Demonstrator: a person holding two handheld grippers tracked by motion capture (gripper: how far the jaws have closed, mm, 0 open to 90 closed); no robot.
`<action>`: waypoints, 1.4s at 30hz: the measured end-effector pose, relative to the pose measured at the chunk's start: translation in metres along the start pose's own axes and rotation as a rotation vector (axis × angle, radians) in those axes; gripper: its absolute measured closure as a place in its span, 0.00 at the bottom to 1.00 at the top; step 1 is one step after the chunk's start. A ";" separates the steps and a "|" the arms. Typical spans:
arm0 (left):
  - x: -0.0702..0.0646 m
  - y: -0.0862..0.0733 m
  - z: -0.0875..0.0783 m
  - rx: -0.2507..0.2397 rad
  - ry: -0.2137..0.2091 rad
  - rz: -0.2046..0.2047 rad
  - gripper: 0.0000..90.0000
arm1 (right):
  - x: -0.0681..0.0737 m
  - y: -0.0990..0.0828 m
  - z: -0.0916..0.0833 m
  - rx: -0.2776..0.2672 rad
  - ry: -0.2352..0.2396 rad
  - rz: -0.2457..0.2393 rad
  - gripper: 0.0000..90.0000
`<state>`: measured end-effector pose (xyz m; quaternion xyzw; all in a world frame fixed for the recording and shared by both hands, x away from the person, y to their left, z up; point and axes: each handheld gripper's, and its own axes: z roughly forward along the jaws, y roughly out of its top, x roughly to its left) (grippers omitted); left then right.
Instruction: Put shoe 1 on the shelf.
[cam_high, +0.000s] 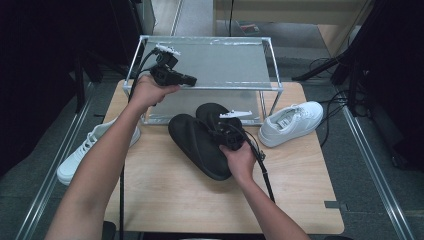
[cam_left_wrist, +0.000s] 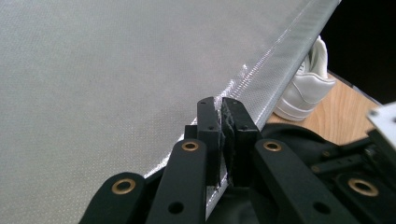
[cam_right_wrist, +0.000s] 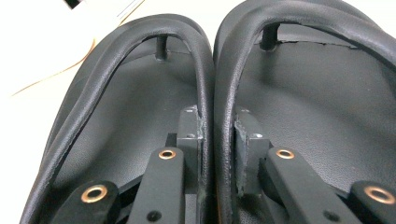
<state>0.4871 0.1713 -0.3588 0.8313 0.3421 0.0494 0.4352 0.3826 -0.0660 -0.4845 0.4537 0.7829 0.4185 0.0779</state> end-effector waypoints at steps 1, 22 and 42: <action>0.000 0.000 0.000 -0.001 0.002 0.002 0.97 | -0.001 0.002 0.003 -0.004 -0.004 0.003 0.85; -0.002 0.001 0.000 0.008 0.014 0.019 0.97 | -0.023 0.031 0.063 -0.060 -0.064 0.129 0.84; 0.000 -0.002 0.000 -0.012 0.001 0.006 0.95 | -0.027 0.036 0.055 -0.099 -0.007 0.107 0.62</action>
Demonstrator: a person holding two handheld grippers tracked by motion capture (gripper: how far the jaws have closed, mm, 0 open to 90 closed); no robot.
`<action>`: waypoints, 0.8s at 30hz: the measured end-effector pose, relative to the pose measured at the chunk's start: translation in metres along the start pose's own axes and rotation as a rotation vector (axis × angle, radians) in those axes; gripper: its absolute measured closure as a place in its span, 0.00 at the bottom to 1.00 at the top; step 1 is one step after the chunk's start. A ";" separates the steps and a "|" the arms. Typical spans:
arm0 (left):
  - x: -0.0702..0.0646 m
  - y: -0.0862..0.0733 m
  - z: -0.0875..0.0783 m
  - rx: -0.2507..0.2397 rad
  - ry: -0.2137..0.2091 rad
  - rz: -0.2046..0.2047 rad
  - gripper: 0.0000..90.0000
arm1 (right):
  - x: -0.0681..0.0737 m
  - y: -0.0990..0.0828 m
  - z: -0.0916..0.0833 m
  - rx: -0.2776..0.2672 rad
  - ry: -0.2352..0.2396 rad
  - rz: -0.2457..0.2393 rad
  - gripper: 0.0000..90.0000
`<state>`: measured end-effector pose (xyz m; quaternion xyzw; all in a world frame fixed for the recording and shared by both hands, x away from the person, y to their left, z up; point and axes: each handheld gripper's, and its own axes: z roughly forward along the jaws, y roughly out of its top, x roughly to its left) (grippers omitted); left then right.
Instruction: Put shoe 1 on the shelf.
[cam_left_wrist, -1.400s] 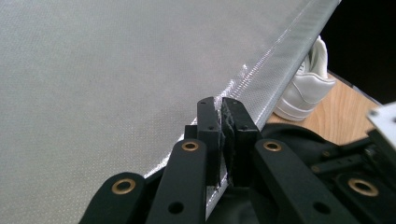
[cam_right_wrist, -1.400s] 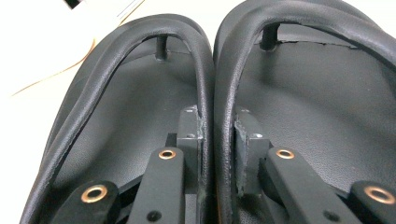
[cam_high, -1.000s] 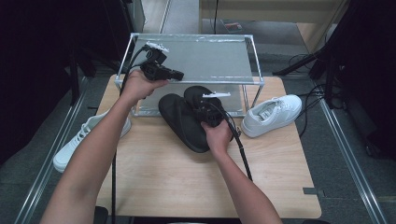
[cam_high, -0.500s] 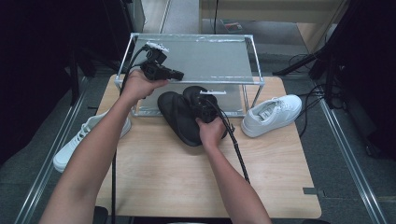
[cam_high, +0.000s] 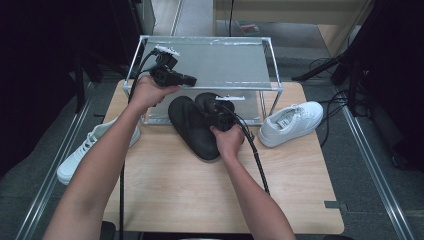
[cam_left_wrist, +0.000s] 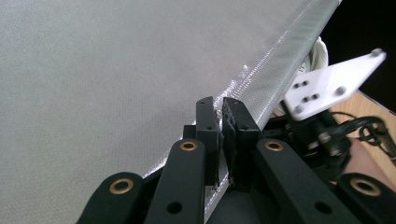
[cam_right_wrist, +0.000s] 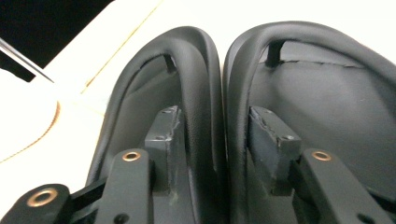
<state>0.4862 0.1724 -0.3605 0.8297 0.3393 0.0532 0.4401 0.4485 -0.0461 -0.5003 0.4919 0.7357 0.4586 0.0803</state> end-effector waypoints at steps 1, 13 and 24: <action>0.000 0.000 0.000 0.000 0.001 0.000 0.95 | 0.000 0.001 -0.003 -0.005 -0.002 0.000 0.62; -0.002 0.002 0.000 0.011 0.014 -0.004 0.95 | 0.004 -0.018 -0.052 -0.022 0.069 -0.050 0.80; -0.003 0.002 0.000 0.019 0.025 0.001 0.95 | 0.019 -0.054 -0.086 -0.027 0.116 -0.141 1.00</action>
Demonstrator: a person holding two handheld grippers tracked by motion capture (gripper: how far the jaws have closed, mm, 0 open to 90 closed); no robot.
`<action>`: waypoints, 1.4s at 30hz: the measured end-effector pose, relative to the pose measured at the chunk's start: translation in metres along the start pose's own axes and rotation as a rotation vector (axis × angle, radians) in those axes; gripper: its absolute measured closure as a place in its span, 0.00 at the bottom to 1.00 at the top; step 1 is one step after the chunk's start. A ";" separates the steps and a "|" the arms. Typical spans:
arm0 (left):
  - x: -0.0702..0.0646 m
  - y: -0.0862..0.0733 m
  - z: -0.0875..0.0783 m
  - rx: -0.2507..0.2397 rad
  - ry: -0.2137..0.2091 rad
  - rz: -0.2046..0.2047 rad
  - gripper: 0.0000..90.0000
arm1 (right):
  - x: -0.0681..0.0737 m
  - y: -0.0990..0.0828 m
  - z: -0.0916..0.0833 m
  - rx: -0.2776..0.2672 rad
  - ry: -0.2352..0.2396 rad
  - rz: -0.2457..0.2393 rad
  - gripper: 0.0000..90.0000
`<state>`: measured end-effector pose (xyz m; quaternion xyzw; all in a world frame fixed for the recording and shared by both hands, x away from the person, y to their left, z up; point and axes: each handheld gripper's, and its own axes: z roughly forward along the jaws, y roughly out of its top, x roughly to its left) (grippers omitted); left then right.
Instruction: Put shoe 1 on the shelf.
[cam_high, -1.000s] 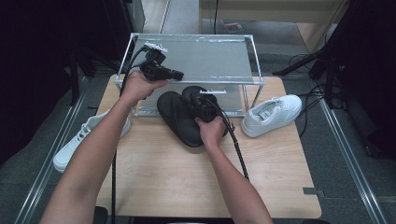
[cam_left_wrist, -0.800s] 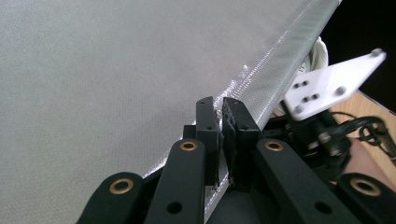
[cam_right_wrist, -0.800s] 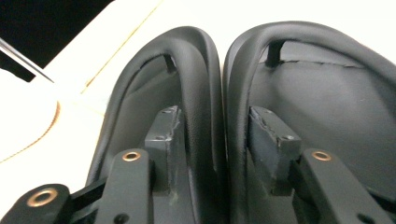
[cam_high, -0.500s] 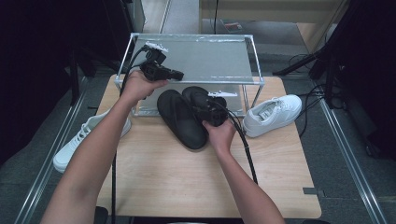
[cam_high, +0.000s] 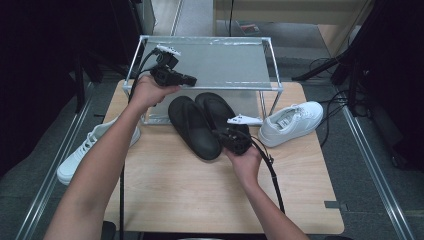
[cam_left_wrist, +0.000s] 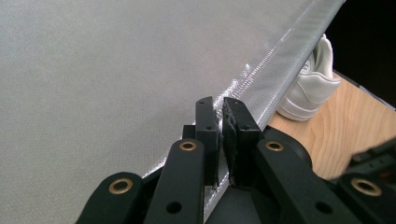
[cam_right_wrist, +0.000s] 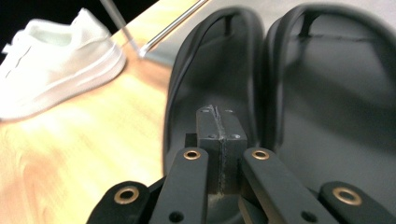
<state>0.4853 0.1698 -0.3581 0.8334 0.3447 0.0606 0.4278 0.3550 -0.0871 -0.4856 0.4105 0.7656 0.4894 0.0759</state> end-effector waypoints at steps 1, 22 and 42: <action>0.000 0.000 0.000 0.000 0.001 0.001 0.95 | 0.001 -0.003 -0.001 0.001 0.002 -0.007 1.00; 0.000 0.000 0.000 -0.002 -0.002 -0.011 0.95 | -0.001 -0.063 0.000 0.125 -0.003 -0.043 1.00; 0.001 -0.001 0.000 -0.007 -0.007 -0.018 0.95 | -0.001 -0.063 0.015 0.128 0.037 0.024 1.00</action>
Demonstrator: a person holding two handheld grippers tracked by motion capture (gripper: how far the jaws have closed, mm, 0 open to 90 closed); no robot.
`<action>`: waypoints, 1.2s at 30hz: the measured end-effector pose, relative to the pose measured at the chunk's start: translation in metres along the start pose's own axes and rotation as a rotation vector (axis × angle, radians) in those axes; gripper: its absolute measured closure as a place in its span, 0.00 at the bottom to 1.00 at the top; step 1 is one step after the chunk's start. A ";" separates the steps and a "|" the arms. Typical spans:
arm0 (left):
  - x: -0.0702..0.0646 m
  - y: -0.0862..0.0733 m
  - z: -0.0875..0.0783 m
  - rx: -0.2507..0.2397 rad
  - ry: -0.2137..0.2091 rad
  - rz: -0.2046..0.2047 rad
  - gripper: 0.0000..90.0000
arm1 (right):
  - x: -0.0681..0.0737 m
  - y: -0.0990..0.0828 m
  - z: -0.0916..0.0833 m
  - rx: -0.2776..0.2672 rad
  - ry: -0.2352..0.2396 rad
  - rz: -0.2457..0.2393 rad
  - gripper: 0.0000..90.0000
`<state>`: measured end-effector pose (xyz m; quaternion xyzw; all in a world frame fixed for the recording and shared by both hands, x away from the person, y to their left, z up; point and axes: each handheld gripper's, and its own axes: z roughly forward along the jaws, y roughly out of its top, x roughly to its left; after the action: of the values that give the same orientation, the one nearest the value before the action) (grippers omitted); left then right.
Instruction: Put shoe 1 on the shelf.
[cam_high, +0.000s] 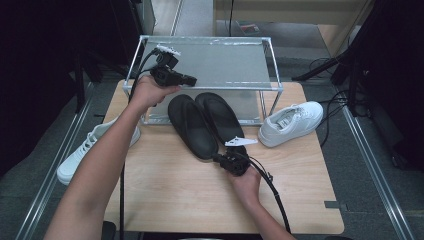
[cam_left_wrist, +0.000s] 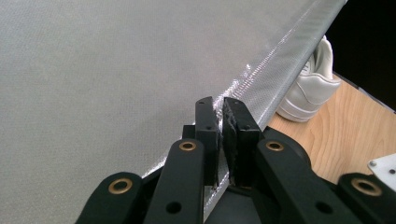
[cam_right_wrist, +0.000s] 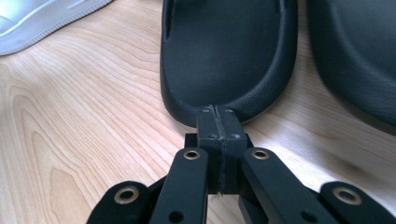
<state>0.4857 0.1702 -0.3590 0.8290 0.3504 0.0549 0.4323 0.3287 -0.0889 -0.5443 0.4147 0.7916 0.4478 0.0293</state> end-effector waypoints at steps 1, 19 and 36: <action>0.000 0.000 0.000 0.000 0.000 0.001 0.95 | 0.001 0.000 0.001 -0.001 0.002 0.001 1.00; 0.000 0.000 0.000 0.000 0.000 0.002 0.95 | 0.003 0.010 0.003 -0.015 -0.014 -0.018 1.00; 0.000 0.000 0.000 -0.002 0.001 0.002 0.95 | 0.015 0.016 0.026 -0.009 -0.001 -0.013 1.00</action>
<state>0.4853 0.1704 -0.3592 0.8290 0.3498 0.0562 0.4327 0.3401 -0.0568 -0.5436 0.4096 0.7922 0.4511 0.0344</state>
